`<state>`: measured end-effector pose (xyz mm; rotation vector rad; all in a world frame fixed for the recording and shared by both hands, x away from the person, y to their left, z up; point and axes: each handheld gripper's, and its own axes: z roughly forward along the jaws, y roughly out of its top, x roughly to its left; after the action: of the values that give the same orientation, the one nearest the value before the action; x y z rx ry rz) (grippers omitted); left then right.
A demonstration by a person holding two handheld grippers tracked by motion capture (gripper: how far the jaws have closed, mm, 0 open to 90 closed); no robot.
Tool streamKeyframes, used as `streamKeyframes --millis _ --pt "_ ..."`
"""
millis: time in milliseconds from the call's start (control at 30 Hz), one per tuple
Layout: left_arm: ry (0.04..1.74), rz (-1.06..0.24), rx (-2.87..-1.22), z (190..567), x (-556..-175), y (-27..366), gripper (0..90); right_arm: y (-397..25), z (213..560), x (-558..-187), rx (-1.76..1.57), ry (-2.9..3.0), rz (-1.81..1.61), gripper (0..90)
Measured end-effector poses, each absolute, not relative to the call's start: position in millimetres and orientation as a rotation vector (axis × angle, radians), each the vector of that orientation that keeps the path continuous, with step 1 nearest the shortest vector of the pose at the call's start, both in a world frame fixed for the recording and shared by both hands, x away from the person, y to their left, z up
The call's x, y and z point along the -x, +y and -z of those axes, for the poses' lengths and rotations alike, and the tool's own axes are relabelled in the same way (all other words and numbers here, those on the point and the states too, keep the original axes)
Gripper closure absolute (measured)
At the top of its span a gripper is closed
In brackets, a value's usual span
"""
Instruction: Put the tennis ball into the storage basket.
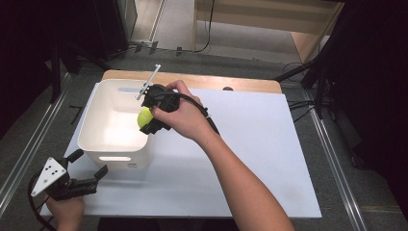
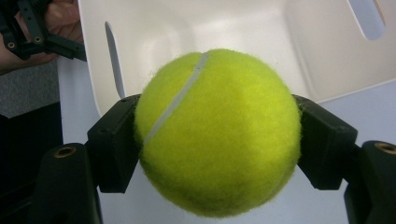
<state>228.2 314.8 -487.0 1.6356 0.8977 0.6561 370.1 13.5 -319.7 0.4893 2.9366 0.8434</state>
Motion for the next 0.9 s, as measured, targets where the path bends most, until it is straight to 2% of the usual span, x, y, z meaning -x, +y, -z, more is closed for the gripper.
streamKeyframes --millis 900 --pt "0.898 -0.653 -1.627 486.8 -228.0 315.4 0.0 54.9 329.1 -366.5 -0.405 2.986 -0.818 24.0"
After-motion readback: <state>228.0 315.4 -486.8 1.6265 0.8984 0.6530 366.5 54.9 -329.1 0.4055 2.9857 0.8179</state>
